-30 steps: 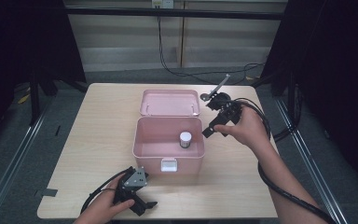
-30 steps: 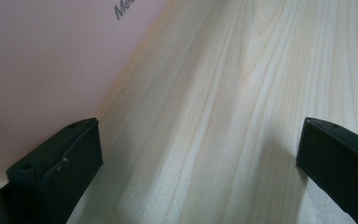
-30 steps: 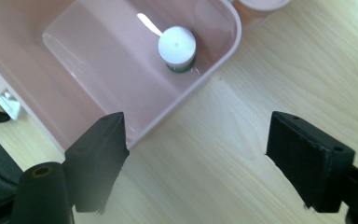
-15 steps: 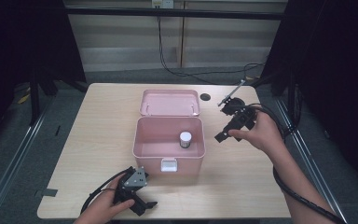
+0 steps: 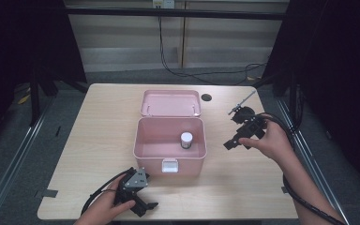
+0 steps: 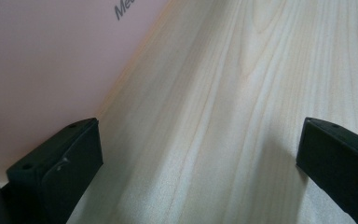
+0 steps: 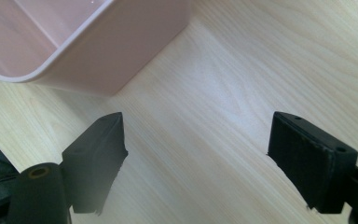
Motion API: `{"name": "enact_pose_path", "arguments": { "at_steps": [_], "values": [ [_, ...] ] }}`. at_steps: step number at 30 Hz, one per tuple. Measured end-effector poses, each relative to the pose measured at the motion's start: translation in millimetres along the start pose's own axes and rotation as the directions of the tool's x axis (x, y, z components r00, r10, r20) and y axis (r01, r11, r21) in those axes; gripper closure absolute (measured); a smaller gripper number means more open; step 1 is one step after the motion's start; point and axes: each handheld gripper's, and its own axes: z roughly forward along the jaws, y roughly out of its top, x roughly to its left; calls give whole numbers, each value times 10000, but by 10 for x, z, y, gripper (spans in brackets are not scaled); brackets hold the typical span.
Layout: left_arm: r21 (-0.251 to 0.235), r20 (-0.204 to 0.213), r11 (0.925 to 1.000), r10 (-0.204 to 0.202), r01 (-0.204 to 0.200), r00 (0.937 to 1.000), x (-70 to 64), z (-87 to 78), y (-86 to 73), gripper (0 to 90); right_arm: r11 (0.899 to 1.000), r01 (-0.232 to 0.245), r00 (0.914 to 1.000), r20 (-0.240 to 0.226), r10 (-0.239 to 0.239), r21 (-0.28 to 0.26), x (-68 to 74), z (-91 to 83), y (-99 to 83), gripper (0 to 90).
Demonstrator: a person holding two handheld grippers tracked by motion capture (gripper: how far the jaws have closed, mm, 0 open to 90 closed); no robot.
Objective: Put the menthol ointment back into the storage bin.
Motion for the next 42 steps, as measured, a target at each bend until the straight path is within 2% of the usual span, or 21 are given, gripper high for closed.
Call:
{"name": "enact_pose_path", "arguments": {
  "at_steps": [2,4,9,15,26,30,34,42],
  "values": [
    [-3,-8,10000,-3,3,10000,-1,0,1,0,10000,-27,10000,-66,27,-73,-5,16,-34,184],
    [-18,-1,10000,0,0,10000,0,1,0,0,9999,123,9999,98,-123,-16,-8,40,-64,184],
    [-2,2,10000,-15,15,10000,-1,0,0,0,9998,189,9998,-119,-189,-30,7,100,-141,184],
    [-22,2,10000,8,-8,10000,1,2,0,0,9986,395,9992,61,-397,359,24,207,-254,186],
    [-20,-6,10000,-30,30,10000,-2,2,0,0,9991,247,9995,-229,-239,334,-16,389,-497,186],
    [-39,-6,10000,-27,27,10000,-2,3,0,0,9984,145,9999,-50,-142,546,-9,482,-584,186],
    [-34,-14,10000,-20,20,10000,-2,3,0,0,9983,57,9998,-187,-46,583,-15,575,-663,186],
    [-29,-17,10000,-21,21,10000,-2,3,1,0,9994,-81,9994,-319,92,346,-26,737,-805,185]
  ]
}}
